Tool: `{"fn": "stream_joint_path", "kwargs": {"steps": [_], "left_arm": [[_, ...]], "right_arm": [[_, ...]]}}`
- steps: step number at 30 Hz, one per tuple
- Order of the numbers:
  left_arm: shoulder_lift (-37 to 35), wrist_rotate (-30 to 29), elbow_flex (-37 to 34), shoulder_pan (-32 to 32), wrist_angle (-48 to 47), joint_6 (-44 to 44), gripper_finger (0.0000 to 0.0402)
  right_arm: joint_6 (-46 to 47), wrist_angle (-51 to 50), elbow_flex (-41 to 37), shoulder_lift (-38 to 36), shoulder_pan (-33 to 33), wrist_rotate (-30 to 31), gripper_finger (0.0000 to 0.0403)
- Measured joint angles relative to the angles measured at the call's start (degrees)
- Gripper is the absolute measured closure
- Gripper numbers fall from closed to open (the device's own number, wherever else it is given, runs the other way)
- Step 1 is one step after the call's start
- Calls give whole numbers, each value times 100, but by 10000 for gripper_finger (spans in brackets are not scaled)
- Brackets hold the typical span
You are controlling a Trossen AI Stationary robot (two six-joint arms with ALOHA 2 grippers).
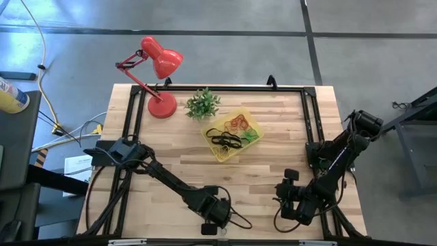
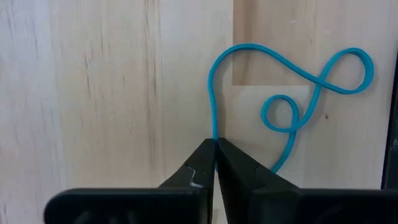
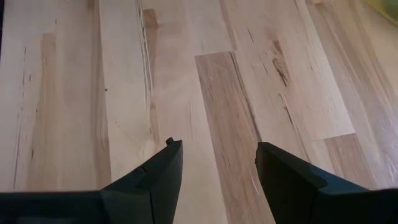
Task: Pick and place rubber bands into bin
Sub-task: Put the blue rubber band into the transparent yellow bin
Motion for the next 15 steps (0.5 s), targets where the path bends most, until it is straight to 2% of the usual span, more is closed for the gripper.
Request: {"fn": "stream_joint_path", "kwargs": {"steps": [15], "left_arm": [[-195,-977,-29,-30,-143,225,401]], "right_arm": [[41,100,0,0,-2,-29,210]]}}
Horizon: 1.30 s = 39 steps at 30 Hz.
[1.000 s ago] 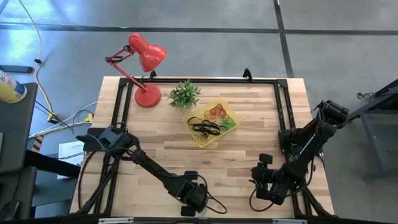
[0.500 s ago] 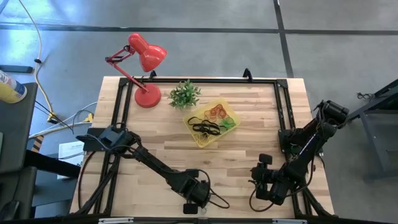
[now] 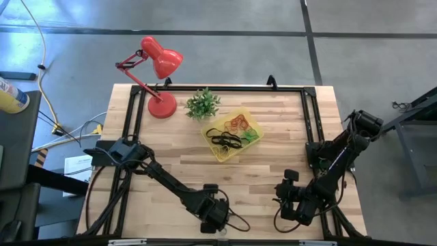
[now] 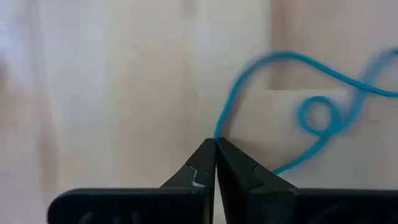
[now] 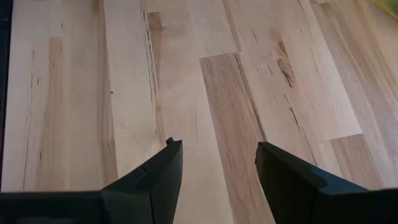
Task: Pick and place rubber bands into bin
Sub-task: Put the blue rubber band into the transparent yellow bin
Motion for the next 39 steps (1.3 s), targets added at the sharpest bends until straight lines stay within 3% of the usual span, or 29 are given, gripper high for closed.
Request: {"fn": "stream_joint_path", "kwargs": {"steps": [12,18,28,39], "left_arm": [[-4,-853,-9,43,-560,-277,402],[-8,-986,-9,115,-832,-518,401],[-31,-287,2,343,-454,212,395],[-46,297,21,605,-317,1005,323]], "right_arm": [[233,84,0,0,0,-8,210],[240,112,0,0,0,-12,210],[225,108,0,0,0,32,210],[216,108,0,0,0,47,210]]}}
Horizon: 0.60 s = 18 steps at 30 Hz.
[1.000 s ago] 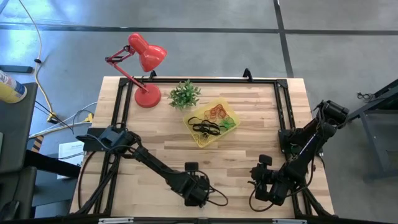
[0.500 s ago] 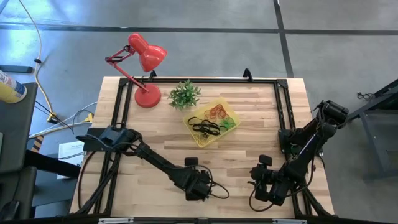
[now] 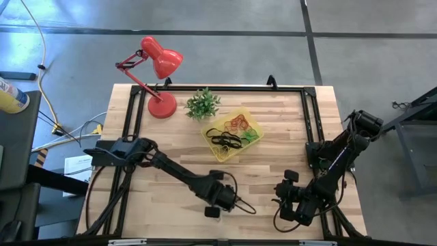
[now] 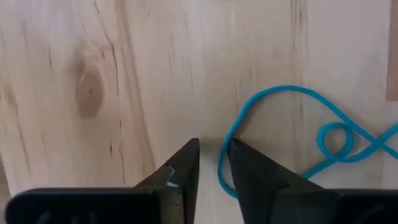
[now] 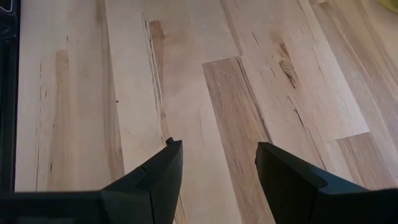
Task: Pick and place rubber bands into bin
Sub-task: Put the blue rubber band into the transparent yellow bin
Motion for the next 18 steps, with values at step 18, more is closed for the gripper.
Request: {"fn": "stream_joint_path", "kwargs": {"steps": [18], "left_arm": [[22,828,698,-179,134,744,288]], "right_arm": [[-111,-45,0,0,0,9,210]]}}
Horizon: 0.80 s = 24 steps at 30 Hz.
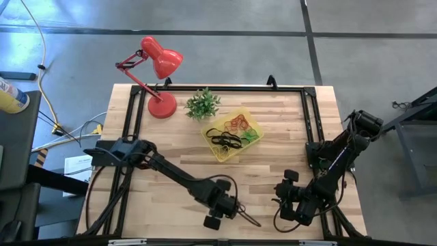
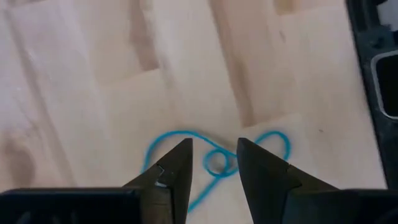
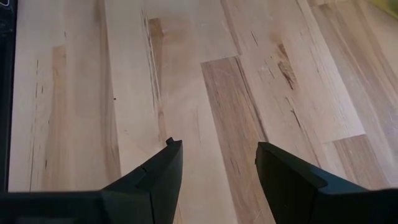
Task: Pick and place rubber bands into bin
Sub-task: Put the blue rubber band into the transparent yellow bin
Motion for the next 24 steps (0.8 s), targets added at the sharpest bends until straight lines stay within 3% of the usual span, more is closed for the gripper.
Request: {"fn": "stream_joint_path", "kwargs": {"steps": [9,16,24], "left_arm": [[0,-85,0,-17,-68,-232,283],[0,274,-396,9,143,-1348,262],[-7,172,-455,-3,274,-1665,240]], "right_arm": [[-42,-8,0,0,0,57,210],[-14,-8,0,0,-2,64,210],[-39,-8,0,0,0,68,210]]}}
